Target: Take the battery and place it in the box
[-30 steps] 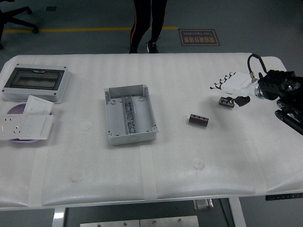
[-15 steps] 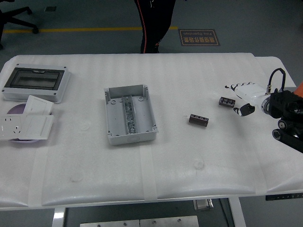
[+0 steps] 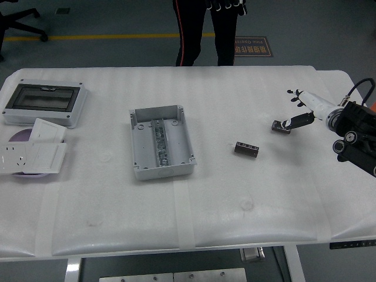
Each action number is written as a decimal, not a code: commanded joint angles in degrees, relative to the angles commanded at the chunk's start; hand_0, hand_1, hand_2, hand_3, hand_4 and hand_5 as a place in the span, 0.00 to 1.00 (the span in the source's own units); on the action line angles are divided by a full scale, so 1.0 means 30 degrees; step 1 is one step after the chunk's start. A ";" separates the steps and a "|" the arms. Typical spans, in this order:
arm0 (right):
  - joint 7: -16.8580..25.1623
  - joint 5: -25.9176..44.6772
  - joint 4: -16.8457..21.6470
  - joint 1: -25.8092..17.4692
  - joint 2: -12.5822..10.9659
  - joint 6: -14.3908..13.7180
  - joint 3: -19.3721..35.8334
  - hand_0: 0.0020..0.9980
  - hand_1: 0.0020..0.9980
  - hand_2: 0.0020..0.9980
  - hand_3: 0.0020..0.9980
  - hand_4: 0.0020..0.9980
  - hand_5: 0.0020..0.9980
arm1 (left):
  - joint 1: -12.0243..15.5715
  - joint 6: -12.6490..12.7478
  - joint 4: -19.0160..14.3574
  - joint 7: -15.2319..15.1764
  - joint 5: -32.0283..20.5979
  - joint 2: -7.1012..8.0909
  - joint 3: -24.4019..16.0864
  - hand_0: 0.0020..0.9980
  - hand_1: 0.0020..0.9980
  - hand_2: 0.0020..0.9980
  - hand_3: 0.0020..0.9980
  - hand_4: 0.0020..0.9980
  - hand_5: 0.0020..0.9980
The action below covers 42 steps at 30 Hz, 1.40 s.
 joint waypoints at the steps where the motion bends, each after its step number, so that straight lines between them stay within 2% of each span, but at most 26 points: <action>1: -0.0058 0.0048 -0.0061 0.0005 0.0091 0.0041 0.0028 0.92 0.78 0.83 1.00 0.98 0.33 | -0.0010 0.0000 0.0002 -0.0003 -0.0009 0.0001 0.0003 0.44 0.61 0.56 0.38 0.46 0.37; 5: -0.0352 -0.0089 -0.0276 0.0044 0.0450 0.0263 0.0000 0.92 0.78 0.83 1.00 0.98 0.33 | -0.0038 0.0004 0.0006 -0.0006 -0.0024 0.0009 -0.0004 0.44 0.61 0.56 0.38 0.46 0.37; 6: -0.0472 -0.0186 -0.0313 0.0043 0.0515 0.0357 0.0013 0.90 0.77 0.81 0.97 0.98 0.34 | -0.0040 0.0009 0.0006 -0.0009 -0.0037 0.0009 -0.0001 0.44 0.61 0.56 0.38 0.46 0.37; 11: -0.1890 -0.0012 -0.0257 -0.0236 0.0726 0.1029 0.1002 0.90 0.77 0.81 0.97 0.98 0.34 | -0.0011 0.0013 0.0008 -0.0017 -0.0091 -0.0025 0.0009 0.44 0.61 0.56 0.38 0.46 0.37; 14: -0.3388 -0.0519 0.0476 -0.0942 0.1000 0.0473 0.2366 0.90 0.77 0.81 0.96 0.98 0.34 | 0.0041 0.0021 0.0015 -0.0034 -0.0148 -0.0055 0.0045 0.44 0.61 0.56 0.38 0.46 0.37; 17: -0.5264 -0.1816 0.1447 -0.1811 0.1674 -0.0626 0.3998 0.90 0.77 0.81 0.96 0.98 0.34 | 0.0112 0.0031 0.0023 -0.0058 -0.0257 -0.0097 0.0123 0.44 0.61 0.56 0.38 0.46 0.37; 18: -0.5938 -0.2347 0.1752 -0.2105 0.2028 -0.0898 0.4581 0.91 0.77 0.81 0.95 1.00 0.58 | 0.0138 0.0036 0.0027 -0.0072 -0.0305 -0.0114 0.0160 0.43 0.61 0.56 0.38 0.46 0.36; 20: -0.7255 -0.3517 0.2236 -0.2597 0.2721 -0.0835 0.5762 0.91 0.77 0.81 0.95 1.00 0.58 | 0.0179 0.0043 0.0035 -0.0095 -0.0382 -0.0145 0.0220 0.43 0.61 0.56 0.38 0.46 0.36; 21: -0.8057 -0.4316 0.2493 -0.2843 0.3153 -0.0618 0.6500 0.91 0.77 0.81 0.95 1.00 0.58 | 0.0196 0.0047 0.0040 -0.0112 -0.0423 -0.0163 0.0252 0.43 0.61 0.56 0.38 0.46 0.36; 23: -0.8140 -0.5697 0.2900 -0.3226 0.3971 -0.0053 0.7763 0.91 0.77 0.81 0.95 1.00 0.58 | 0.0213 0.0047 0.0050 -0.0136 -0.0460 -0.0185 0.0282 0.43 0.61 0.56 0.38 0.46 0.36; 24: -0.8140 -0.6499 0.3070 -0.3407 0.4476 0.0351 0.8488 0.88 0.72 0.75 0.92 0.99 0.72 | 0.0215 0.0049 0.0056 -0.0155 -0.0488 -0.0187 0.0303 0.43 0.61 0.56 0.38 0.46 0.36; 29: -0.8140 -1.0164 0.3415 -0.3590 0.6248 0.2086 1.1280 0.88 0.72 0.75 0.92 0.99 0.72 | 0.0213 0.0049 0.0068 -0.0194 -0.0509 -0.0167 0.0297 0.43 0.61 0.56 0.38 0.46 0.36; 30: -0.8140 -1.0859 0.3412 -0.3534 0.6383 0.2456 1.1756 0.90 0.72 0.72 0.93 1.00 0.97 | 0.0225 0.0041 0.0067 -0.0191 -0.0499 -0.0157 0.0289 0.43 0.61 0.56 0.38 0.46 0.36; 33: -0.8140 -1.2431 0.3183 -0.3266 0.6307 0.3485 1.2822 0.90 0.72 0.72 0.93 1.00 0.97 | 0.0248 0.0024 0.0067 -0.0204 -0.0516 -0.0147 0.0292 0.43 0.61 0.56 0.38 0.46 0.36; 36: -0.8140 -1.3444 0.2770 -0.2937 0.5764 0.4557 1.3144 0.91 0.71 0.73 0.93 1.00 1.00 | 0.0266 0.0007 0.0071 -0.0244 -0.0597 -0.0155 0.0346 0.43 0.61 0.56 0.38 0.46 0.36; 42: -0.8140 -1.3027 0.2101 -0.2533 0.4943 0.5835 1.3199 0.90 0.71 0.75 0.93 1.00 1.00 | 0.0288 -0.0035 0.0077 -0.0304 -0.0673 -0.0149 0.0371 0.43 0.61 0.56 0.38 0.46 0.36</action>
